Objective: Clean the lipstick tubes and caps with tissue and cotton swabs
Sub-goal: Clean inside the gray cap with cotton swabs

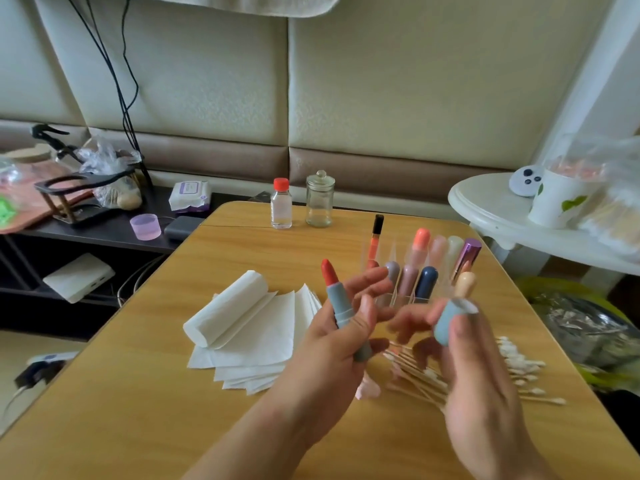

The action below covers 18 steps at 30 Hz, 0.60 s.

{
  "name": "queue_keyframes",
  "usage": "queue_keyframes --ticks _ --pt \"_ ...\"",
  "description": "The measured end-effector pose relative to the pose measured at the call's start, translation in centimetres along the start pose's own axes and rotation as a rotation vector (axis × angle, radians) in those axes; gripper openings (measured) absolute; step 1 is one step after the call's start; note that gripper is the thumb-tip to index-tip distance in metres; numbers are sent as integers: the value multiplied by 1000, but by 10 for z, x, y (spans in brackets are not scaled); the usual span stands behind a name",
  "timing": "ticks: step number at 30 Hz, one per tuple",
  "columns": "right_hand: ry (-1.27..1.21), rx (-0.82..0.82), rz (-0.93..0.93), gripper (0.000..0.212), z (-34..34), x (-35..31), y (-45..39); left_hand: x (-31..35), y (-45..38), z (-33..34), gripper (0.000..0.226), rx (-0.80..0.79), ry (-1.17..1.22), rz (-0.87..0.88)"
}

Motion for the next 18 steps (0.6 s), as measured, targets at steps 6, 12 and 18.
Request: queue_keyframes --ticks 6,12,18 --pt "-165 -269 206 45 33 15 0 2 8 9 33 -45 -131 50" --pt "-373 -307 267 37 34 17 -3 8 9 19 61 -78 -63 76" --pt "-497 -178 420 11 24 24 -3 13 3 2 37 8 -11 128"
Point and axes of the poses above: each hand's wrist, its own y-axis away from the middle knuckle, its own z-axis out of the palm, x = y × z, the point moved 10 cm from there along -y, towards the middle knuckle, and after that the axes turned 9 degrees about z, right-handed, at the moved point
